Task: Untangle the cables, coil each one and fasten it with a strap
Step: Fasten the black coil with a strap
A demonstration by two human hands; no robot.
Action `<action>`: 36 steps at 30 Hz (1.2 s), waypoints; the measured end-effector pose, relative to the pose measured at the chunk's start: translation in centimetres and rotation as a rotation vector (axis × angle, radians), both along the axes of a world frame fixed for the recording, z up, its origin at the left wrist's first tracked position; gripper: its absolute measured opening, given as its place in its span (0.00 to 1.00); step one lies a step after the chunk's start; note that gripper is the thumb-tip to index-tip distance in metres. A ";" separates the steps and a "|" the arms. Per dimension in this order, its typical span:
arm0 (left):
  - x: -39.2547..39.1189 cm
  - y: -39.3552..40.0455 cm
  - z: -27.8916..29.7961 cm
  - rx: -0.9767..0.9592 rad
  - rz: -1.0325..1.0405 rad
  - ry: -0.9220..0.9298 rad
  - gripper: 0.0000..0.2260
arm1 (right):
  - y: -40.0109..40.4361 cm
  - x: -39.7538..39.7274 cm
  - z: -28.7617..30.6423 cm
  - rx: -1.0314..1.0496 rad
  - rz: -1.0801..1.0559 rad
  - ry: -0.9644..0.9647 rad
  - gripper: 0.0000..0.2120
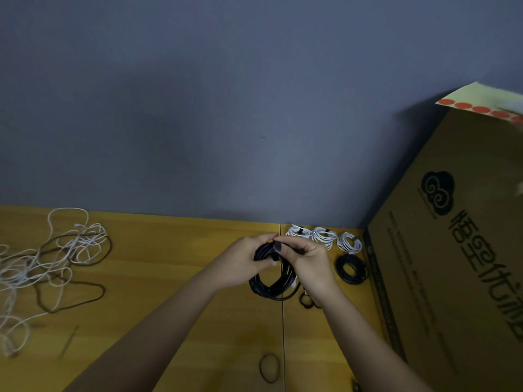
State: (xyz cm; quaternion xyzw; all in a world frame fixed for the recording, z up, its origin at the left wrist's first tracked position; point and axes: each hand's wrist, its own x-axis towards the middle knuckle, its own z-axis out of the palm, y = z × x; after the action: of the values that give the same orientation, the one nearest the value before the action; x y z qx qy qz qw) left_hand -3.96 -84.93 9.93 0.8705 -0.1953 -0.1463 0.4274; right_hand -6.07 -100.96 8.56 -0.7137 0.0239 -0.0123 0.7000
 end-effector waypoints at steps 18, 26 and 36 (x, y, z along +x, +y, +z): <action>-0.8 0.2 1.1 -0.206 0.048 0.025 0.02 | -0.1 -1.3 0.7 -0.018 0.024 -0.223 0.12; -0.7 0.3 2.3 -0.299 0.064 0.166 0.04 | -0.9 -1.4 1.6 -0.130 0.082 -0.301 0.10; -0.1 -0.1 2.0 -0.051 -0.063 0.129 0.10 | -2.1 -1.0 1.3 -0.534 0.151 -0.330 0.19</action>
State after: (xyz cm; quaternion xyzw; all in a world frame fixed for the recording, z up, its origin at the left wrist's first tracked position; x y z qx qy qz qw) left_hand -4.05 -85.00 11.98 0.8414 -0.1982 -0.2106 0.4565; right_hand -7.11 -103.04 9.84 -0.8603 -0.1470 -0.0817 0.4813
